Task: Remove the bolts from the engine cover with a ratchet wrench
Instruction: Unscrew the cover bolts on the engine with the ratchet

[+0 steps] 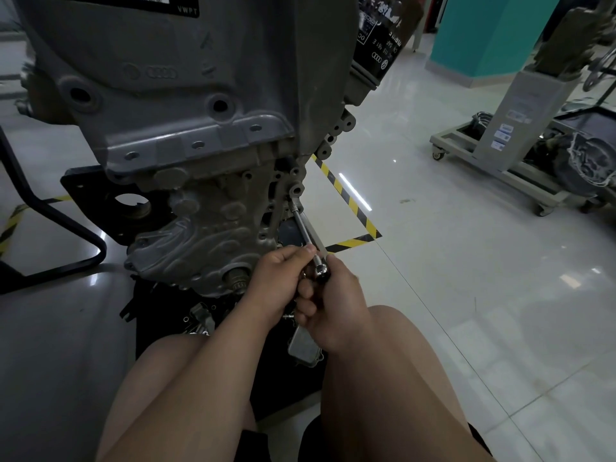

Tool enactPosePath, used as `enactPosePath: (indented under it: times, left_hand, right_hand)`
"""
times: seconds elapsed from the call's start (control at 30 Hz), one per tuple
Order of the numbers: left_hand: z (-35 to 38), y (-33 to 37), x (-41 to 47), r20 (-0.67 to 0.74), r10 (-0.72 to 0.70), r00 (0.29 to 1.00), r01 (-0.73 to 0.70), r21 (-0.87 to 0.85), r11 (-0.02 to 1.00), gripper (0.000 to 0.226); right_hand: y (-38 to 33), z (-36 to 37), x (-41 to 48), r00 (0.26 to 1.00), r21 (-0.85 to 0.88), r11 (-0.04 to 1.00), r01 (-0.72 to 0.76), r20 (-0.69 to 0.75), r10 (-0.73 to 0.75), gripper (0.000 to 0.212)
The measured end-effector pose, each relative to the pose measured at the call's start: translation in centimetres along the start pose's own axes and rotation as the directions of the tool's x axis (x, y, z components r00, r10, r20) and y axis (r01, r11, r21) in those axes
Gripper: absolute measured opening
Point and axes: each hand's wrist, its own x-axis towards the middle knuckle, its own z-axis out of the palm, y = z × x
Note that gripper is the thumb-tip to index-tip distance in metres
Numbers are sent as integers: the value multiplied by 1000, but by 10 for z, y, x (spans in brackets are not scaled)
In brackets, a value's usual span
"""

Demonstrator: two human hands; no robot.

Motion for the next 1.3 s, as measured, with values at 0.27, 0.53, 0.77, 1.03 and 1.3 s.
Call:
enactPosePath:
  times: [0.27,0.53,0.77,1.03,1.3]
  left_hand:
    - [-1,0,2,-34,48,998,-49,-23,999,29]
    - [-4,-3,4,-33,32,999,-33,-20,999,26]
    - [-4,-3,3,-37,24,999,-25,-34,999,24]
    - [0,-2,1,14,1,1000,-1,11,1000,34]
    - [0,0,3,13,-22,1000,23,-12,1000,27]
  right_hand:
    - [13,4,1,869,-534,791,298,-191,-457,26]
    - [24,5,-6,825,-671,601,434,28,-565,35]
    - [23,1,-1,853,-548,712,439,5,-522,25]
    - [3,4,-3,985,-50,986,159,-55,-162,41]
    - [-2,-3,-3,992,240,971,-25,128,-6,32]
